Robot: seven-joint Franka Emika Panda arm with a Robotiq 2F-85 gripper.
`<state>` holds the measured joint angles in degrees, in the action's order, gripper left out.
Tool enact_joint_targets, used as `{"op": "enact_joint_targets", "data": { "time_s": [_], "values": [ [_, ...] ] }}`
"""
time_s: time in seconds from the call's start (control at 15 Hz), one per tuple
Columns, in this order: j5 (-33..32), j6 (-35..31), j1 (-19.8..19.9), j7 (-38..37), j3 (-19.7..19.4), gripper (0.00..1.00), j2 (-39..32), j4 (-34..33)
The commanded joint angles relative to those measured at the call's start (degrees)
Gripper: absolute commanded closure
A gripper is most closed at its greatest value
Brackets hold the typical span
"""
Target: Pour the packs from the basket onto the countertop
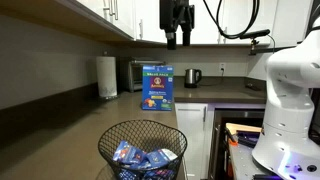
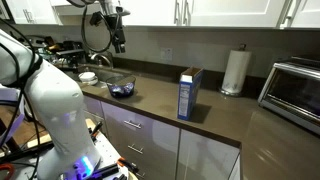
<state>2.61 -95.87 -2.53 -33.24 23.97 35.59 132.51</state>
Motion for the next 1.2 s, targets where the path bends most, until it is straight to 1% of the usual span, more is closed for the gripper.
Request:
{"op": "enact_joint_targets", "data": {
  "time_s": [0.0,0.27,0.4,0.53,0.67,0.93,1.07,1.13],
  "values": [
    [-0.7,0.1,-1.5,-0.7,-1.1,0.0,-0.4,-0.1],
    [-0.9,-0.2,-1.4,-0.5,-1.1,0.0,-1.0,-0.5],
    [-1.8,-0.7,-1.2,0.9,-1.2,0.0,-3.5,-1.9],
    [-3.2,-0.5,-1.8,3.9,-0.9,0.0,-6.8,-3.5],
    [-3.6,-0.1,-3.6,7.9,-0.8,0.0,-9.7,-4.5],
    [-3.6,-0.1,-8.5,12.8,-0.1,0.0,-14.2,-4.7],
    [-4.5,-0.7,-11.0,15.1,0.6,0.0,-15.8,-3.8],
    [-5.9,-1.5,-11.7,16.2,0.9,0.0,-18.0,-4.5]
  ]
}}
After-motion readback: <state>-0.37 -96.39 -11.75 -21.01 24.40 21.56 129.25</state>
